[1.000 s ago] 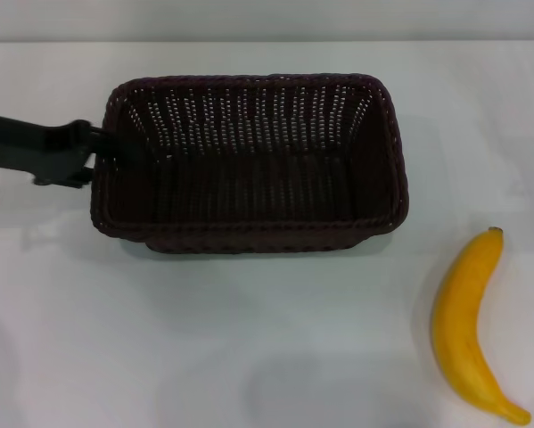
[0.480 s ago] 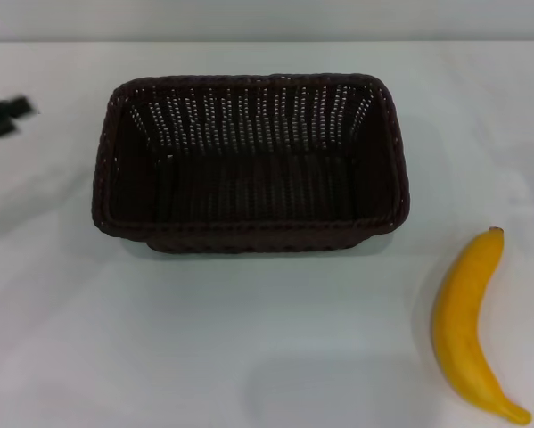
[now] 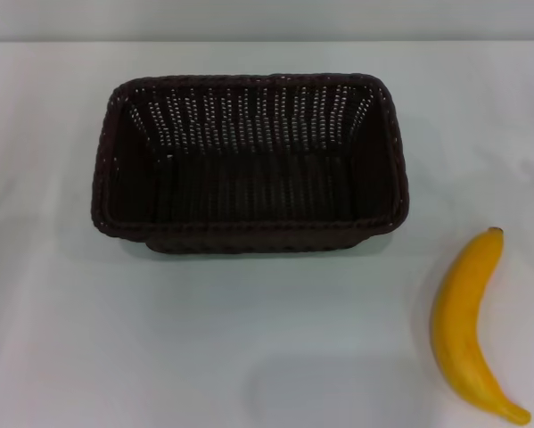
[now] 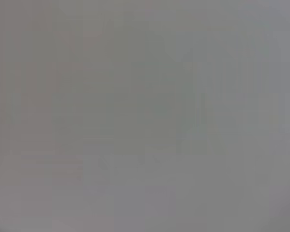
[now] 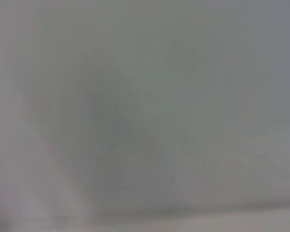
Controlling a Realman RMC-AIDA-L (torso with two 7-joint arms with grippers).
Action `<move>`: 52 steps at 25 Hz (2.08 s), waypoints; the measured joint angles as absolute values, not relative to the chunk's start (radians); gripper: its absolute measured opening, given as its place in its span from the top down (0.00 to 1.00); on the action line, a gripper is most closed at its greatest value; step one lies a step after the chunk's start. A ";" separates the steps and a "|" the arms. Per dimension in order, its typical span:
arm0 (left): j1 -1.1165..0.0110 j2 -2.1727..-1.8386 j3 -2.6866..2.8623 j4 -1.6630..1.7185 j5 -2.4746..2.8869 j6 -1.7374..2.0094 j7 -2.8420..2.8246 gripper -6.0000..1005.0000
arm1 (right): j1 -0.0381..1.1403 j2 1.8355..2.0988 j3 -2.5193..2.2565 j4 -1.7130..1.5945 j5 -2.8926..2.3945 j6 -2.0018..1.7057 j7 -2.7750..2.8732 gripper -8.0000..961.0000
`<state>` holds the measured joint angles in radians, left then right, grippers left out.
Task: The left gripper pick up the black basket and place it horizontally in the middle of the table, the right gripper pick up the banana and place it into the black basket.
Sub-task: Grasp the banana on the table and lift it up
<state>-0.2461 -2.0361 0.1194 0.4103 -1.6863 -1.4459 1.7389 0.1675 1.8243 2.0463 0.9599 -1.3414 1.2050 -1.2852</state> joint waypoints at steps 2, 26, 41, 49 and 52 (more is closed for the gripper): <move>-0.238 -2.078 0.046 0.328 -1.819 -1.454 1.994 0.31 | 0.119 1.877 2.066 1.206 -1.564 1.186 -1.131 0.11; -0.377 -2.069 0.040 0.237 -1.945 -1.234 2.389 0.31 | 0.349 2.009 1.452 2.025 -2.597 1.683 0.424 0.12; -0.390 -2.052 0.045 0.232 -1.957 -1.234 2.390 0.31 | 0.400 2.014 1.186 1.927 -2.651 1.754 0.722 0.12; -0.388 -2.060 0.043 0.230 -1.957 -1.242 2.390 0.31 | 0.402 2.014 1.179 1.880 -2.667 1.752 0.708 0.18; -0.390 -2.061 0.043 0.230 -1.957 -1.242 2.389 0.31 | 0.405 2.014 1.174 1.865 -2.669 1.739 0.703 0.20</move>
